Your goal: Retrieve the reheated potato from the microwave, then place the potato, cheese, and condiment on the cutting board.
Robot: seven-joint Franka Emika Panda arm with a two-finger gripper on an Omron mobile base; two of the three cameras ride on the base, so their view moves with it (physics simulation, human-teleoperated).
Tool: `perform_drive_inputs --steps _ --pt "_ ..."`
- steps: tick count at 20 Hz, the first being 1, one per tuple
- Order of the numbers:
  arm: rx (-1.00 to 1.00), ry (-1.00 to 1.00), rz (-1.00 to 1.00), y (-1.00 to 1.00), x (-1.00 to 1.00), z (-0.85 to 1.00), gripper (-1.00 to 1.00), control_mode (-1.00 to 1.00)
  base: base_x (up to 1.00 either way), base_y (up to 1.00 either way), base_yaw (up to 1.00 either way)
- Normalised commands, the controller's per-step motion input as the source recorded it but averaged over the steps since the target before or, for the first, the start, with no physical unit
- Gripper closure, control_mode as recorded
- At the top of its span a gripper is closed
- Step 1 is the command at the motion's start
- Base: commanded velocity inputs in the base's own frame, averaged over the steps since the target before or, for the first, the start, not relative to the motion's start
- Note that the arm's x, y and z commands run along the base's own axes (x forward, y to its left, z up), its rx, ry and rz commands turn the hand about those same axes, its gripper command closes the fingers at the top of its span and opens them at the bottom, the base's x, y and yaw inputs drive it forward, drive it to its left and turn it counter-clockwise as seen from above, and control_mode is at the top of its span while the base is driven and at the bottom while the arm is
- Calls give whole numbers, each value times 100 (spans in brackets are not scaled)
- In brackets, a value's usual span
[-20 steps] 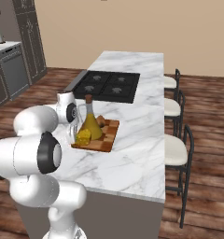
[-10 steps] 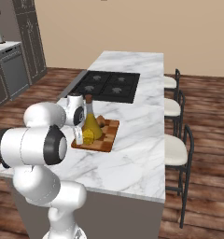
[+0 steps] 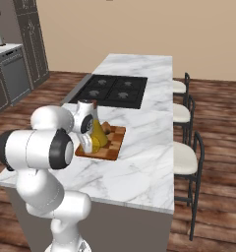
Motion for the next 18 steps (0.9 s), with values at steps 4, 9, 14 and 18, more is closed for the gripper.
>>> perform_drive_inputs --steps 4,9,14,18 --pt "1 0 6 0 5 -7 100 -100 0 0 0" --pt "0 0 4 0 9 -10 100 -100 0 0 0" --pt "0 0 0 0 15 -7 100 -100 0 0 0" --pt "0 0 0 0 18 -7 100 -100 0 0 0"
